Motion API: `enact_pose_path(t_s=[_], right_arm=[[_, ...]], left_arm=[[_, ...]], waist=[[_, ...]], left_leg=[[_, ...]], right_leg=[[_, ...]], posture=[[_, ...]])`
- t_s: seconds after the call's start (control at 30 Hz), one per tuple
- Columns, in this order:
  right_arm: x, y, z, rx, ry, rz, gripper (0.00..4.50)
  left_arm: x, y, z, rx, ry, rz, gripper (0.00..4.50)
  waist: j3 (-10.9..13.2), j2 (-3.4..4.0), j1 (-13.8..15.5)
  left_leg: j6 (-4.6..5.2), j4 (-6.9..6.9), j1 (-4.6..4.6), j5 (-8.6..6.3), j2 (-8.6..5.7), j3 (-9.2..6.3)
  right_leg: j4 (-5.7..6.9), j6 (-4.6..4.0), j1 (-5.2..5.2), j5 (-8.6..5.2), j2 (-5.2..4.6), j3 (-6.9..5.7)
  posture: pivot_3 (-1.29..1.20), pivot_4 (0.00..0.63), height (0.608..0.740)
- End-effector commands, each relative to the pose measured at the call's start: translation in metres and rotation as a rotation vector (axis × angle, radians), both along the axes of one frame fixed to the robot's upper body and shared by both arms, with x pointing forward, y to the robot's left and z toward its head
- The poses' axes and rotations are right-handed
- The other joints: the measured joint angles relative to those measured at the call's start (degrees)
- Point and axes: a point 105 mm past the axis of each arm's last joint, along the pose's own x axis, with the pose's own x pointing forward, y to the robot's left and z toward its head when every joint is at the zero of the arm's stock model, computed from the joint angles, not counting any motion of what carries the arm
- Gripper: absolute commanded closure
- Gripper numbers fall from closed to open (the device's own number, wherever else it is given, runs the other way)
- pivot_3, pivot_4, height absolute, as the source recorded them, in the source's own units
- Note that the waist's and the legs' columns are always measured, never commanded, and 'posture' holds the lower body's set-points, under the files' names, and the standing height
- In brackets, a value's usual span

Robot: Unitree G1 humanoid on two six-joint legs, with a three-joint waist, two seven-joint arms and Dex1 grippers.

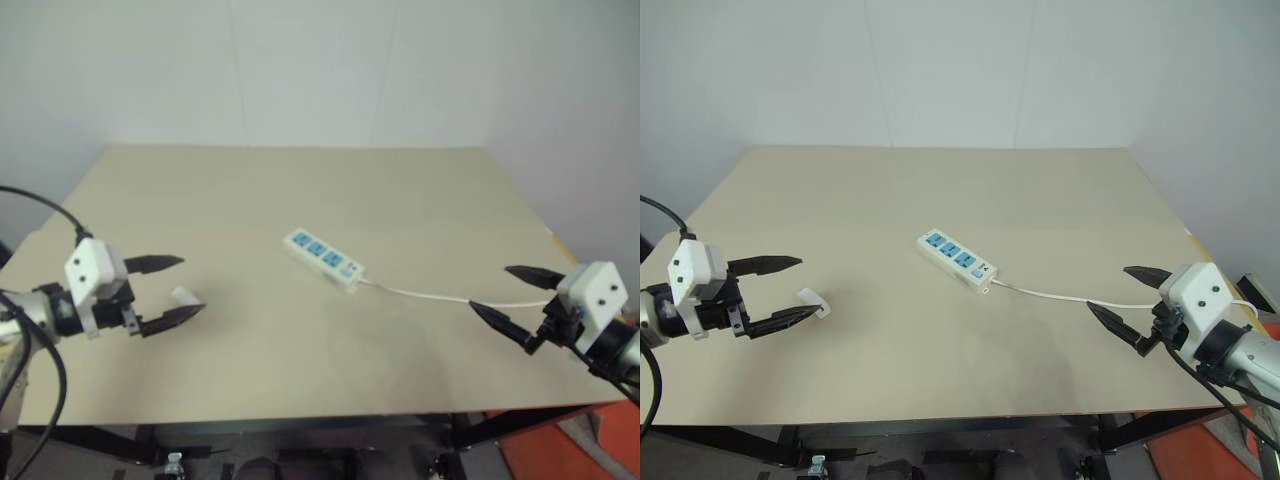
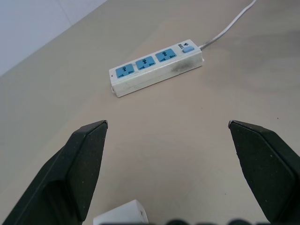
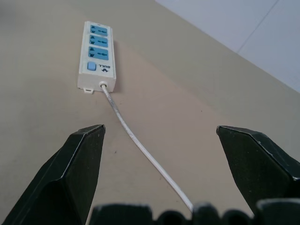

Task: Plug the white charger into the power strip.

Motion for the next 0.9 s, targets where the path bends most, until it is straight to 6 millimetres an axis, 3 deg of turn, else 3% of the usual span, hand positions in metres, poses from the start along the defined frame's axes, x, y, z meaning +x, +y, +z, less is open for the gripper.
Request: enact_pose_path(t_s=[0.03,0.43,0.63,0.7,0.9], right_arm=[[0.001,0.002,0.011,-0.005,-0.049,-0.002,0.03],[0.014,0.011,0.012,0.042,-0.081,0.011,0.03],[0.058,0.046,0.014,0.217,-0.19,0.029,0.03],[0.081,0.063,0.012,0.281,-0.21,0.035,0.03],[0.132,0.107,-0.01,0.4,-0.136,0.09,0.03]], left_arm=[[-0.002,-0.004,0.017,0.012,-0.06,-0.014,0.0],[0.004,-0.011,0.015,0.001,-0.06,-0.038,0.0],[0.01,-0.019,0.015,-0.01,-0.061,-0.076,0.0],[0.012,-0.022,0.016,-0.014,-0.063,-0.091,0.0],[0.015,-0.028,0.017,-0.028,-0.071,-0.139,0.0]], waist=[[0.0,0.0,0.0],[0.0,0.0,0.0],[0.0,-0.02,-0.6],[0.0,-0.01,-0.6],[0.0,0.02,-0.5]], left_leg=[[0.0,0.0,0.0,0.0,0.0,0.0],[0.0,-0.01,0.0,0.0,0.0,0.0],[0.0,-0.06,0.06,0.0,-0.01,0.03],[0.0,-0.12,0.01,0.0,-0.04,0.07],[0.01,-0.13,-0.32,0.01,-0.05,0.14]], right_leg=[[0.0,0.0,0.0,0.0,0.0,0.0],[-0.01,0.0,-0.01,0.0,0.0,0.0],[0.03,-0.02,-0.04,0.02,0.06,0.13],[0.04,-0.2,-0.15,0.12,0.06,0.18],[0.05,-0.43,-0.45,0.28,0.08,0.21]], posture=[[0.0,0.15,0.74],[0.0,0.15,0.74],[0.0,0.15,0.74],[0.0,0.15,0.74],[0.0,0.15,0.74]])
